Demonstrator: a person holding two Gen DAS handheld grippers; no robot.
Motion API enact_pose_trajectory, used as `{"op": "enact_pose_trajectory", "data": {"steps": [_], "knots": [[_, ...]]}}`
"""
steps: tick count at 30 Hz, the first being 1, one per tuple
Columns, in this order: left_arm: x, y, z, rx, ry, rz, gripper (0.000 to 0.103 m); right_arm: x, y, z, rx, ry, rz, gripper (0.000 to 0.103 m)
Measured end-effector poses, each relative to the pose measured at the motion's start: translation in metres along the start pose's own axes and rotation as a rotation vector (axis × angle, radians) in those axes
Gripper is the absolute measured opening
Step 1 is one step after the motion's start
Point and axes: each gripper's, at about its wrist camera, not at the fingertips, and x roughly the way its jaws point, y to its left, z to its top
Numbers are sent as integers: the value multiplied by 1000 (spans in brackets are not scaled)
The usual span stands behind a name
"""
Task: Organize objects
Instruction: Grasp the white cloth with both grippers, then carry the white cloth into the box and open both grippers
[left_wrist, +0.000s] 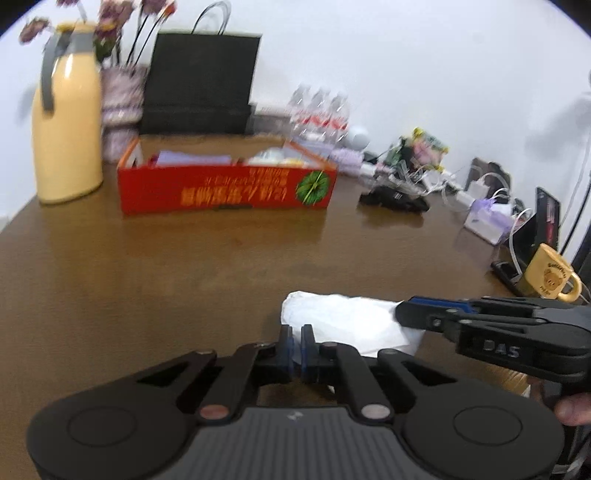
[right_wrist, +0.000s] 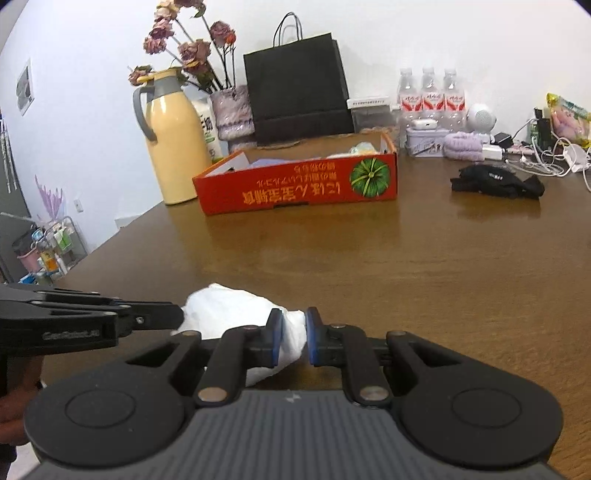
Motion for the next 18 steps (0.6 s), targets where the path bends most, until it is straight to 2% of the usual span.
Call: {"op": "enact_pose_trajectory", "data": {"steps": [3, 6, 9, 11, 15, 18], "knots": [[3, 6, 19, -8, -31, -18, 1, 5, 0, 14, -5, -17, -2, 13], [15, 15, 50, 5, -62, -29, 1, 16, 0, 41, -37, -45, -5, 13], [33, 28, 100, 46, -114, -37, 0, 37, -2, 90, -78, -100, 0, 13], [52, 41, 138, 41, -120, -44, 0, 55, -5, 124, -100, -124, 13, 13], [107, 72, 214, 9, -110, -44, 0, 114, -19, 206, -142, -127, 13, 13], [164, 90, 254, -8, -55, -2, 0, 181, -32, 259, -150, -61, 3, 13]]}}
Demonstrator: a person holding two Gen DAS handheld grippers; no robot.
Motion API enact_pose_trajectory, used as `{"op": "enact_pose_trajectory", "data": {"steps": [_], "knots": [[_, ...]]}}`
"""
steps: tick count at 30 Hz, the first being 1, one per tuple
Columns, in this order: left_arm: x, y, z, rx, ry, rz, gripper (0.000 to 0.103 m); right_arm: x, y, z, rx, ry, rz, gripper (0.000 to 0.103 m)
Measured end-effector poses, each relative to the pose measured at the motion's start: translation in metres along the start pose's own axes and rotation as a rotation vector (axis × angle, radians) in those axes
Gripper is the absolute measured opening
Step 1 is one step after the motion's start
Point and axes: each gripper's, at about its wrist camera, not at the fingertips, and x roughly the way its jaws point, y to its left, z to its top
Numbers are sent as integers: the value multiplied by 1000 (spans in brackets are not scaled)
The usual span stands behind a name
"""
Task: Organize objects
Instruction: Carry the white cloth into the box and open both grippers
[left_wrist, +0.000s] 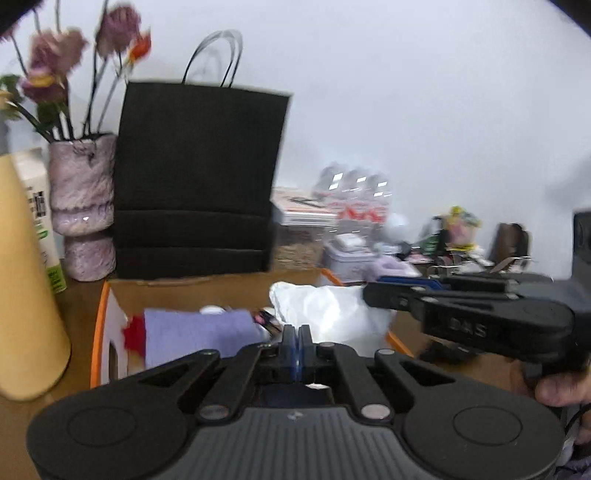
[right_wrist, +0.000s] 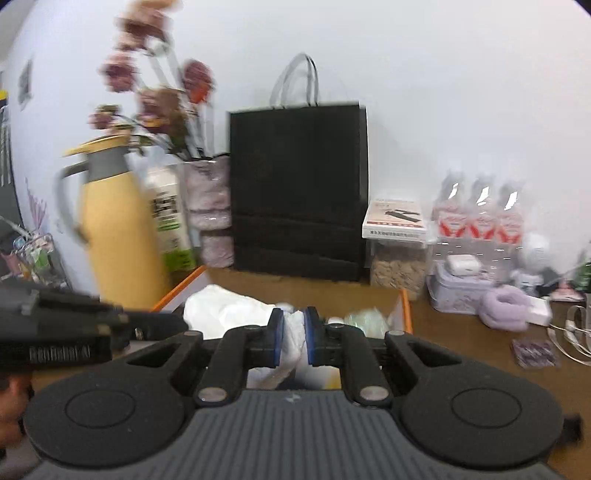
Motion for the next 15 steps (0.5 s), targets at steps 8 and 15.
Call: {"op": "enact_pose_trajectory", "data": {"steps": [8, 15], "knots": [[122, 33, 14, -29, 200, 109, 0, 174, -25, 27, 10, 234, -65, 13], [114, 44, 7, -16, 178, 112, 31, 191, -37, 7, -61, 259, -210, 69]]}}
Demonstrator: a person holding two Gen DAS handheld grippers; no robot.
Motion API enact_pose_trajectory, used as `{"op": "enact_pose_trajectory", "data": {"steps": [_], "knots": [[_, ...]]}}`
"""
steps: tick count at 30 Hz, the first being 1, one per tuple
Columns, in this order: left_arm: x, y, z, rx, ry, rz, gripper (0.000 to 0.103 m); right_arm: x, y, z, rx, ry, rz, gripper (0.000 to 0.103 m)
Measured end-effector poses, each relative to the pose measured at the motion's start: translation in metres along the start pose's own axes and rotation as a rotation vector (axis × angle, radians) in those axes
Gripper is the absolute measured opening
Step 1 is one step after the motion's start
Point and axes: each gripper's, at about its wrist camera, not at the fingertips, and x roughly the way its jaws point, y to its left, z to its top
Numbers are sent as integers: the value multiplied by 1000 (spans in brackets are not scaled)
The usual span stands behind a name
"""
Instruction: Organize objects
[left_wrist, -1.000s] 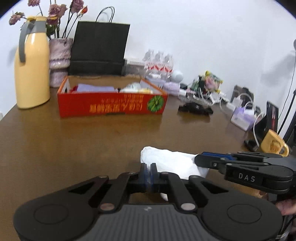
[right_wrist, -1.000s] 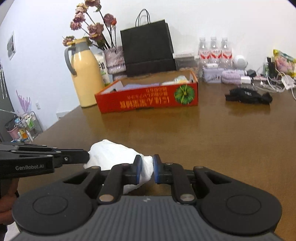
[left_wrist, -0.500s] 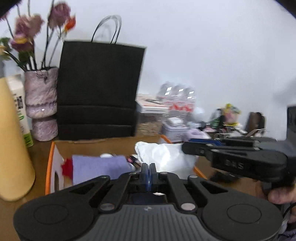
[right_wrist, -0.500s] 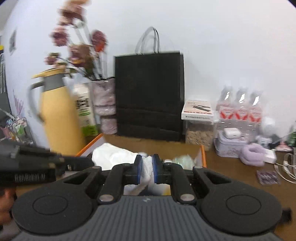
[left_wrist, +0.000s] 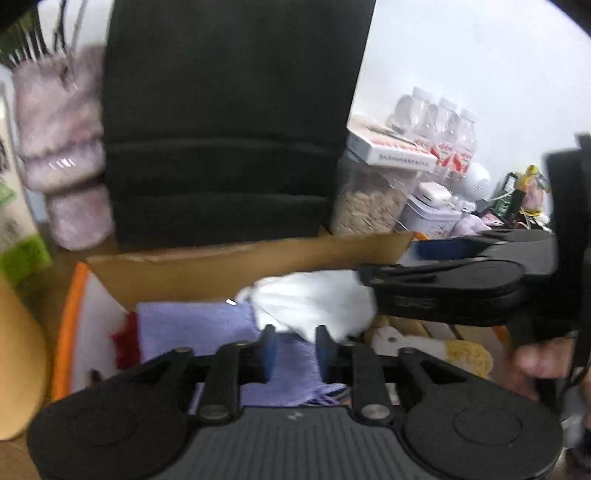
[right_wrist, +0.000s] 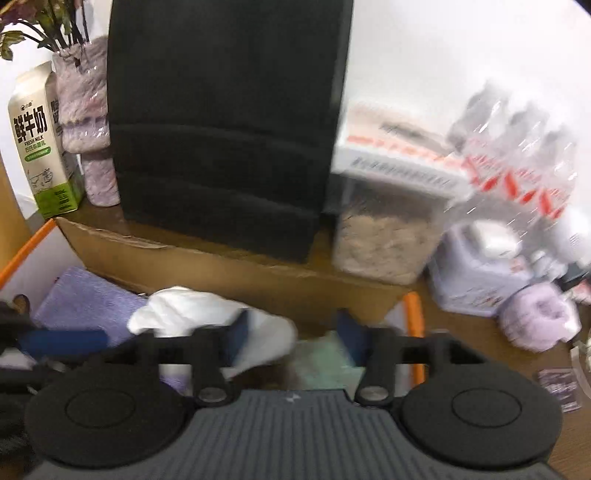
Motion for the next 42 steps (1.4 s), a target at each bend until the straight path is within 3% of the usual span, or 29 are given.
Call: {"op": "enact_pose_trajectory", "data": {"steps": [2, 4, 5, 8, 9, 12, 16, 19, 22, 24, 27, 30, 33, 38, 42], "knots": [[-15, 0, 1, -4, -29, 84, 47, -13, -6, 0, 11, -21, -8, 75], [-36, 4, 1, -25, -78, 126, 52, -36, -13, -2, 41, -50, 10, 77], [-48, 7, -2, -32, -101, 126, 57, -50, -16, -4, 56, -69, 14, 84], [-94, 12, -18, -60, -179, 106, 82, -103, -18, -21, 65, -137, 29, 91], [-109, 10, -26, -55, -193, 119, 85, -122, -17, -29, 61, -157, 34, 92], [-158, 0, -59, -13, -194, 167, 86, -184, -9, -61, 38, -225, 49, 103], [-233, -23, -123, 23, -240, 145, 91, -266, 7, -123, 57, -303, 108, 103], [-282, -41, -174, 22, -285, 169, 101, -314, 22, -173, 92, -339, 161, 103], [-318, -60, -225, 37, -358, 313, 103, -350, 41, -221, 129, -356, 177, 103], [-334, -68, -254, 25, -384, 374, 103, -366, 57, -250, 124, -342, 133, 103], [-356, -75, -289, -50, -366, 362, 103, -386, 80, -288, 98, -326, 84, 103], [-375, -81, -318, -119, -337, 319, 103, -406, 92, -316, 80, -311, 112, 103], [-387, -94, -335, -97, -324, 320, 103, -429, 95, -338, 129, -307, 123, 103], [-397, -97, -360, -52, -218, 343, 103, -455, 94, -357, 212, -314, 196, 103], [-399, -105, -374, -36, -182, 315, 103, -464, 100, -367, 182, -287, 210, 103]]}}
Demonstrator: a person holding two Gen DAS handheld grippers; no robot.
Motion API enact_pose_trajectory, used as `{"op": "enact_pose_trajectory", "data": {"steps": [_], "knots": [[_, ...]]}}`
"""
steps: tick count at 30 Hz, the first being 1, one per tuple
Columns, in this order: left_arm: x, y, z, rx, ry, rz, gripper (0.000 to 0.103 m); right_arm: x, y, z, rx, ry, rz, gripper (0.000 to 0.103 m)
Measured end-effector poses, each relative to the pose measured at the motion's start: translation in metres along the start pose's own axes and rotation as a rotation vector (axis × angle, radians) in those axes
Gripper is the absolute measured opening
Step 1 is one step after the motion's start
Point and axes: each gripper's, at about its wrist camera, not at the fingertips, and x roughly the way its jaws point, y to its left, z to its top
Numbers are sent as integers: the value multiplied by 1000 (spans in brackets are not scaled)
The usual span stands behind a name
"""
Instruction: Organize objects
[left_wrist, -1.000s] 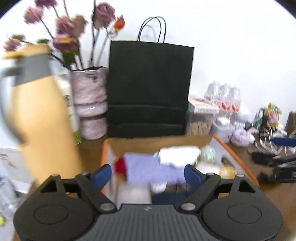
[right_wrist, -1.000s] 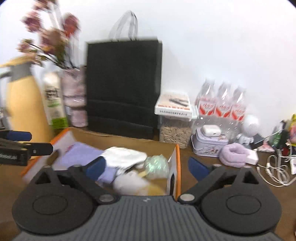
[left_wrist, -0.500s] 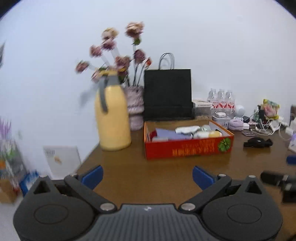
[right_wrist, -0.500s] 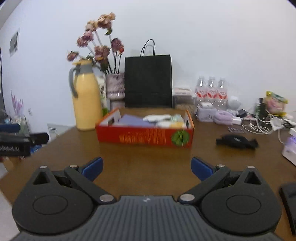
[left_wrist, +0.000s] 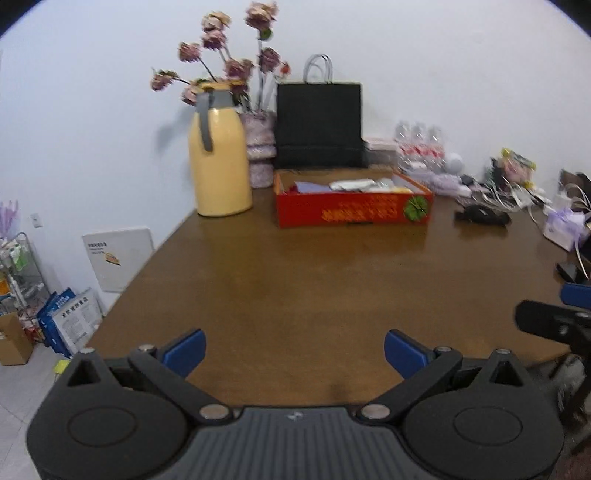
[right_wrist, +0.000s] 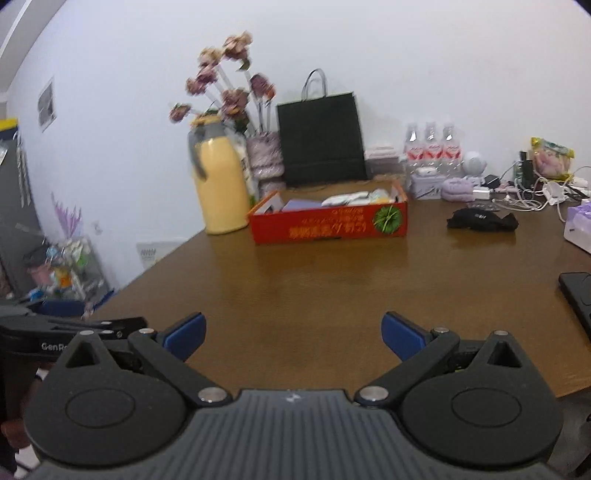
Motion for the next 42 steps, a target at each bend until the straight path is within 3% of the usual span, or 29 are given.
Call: {"op": "enact_pose_trajectory", "data": {"steps": [12, 42], "knots": [[2, 6, 6, -59, 8, -2, 103, 12, 11, -4, -28, 46, -21, 103], [-1, 0, 2, -55, 22, -15, 103, 15, 7, -9, -11, 67, -37, 103]]}}
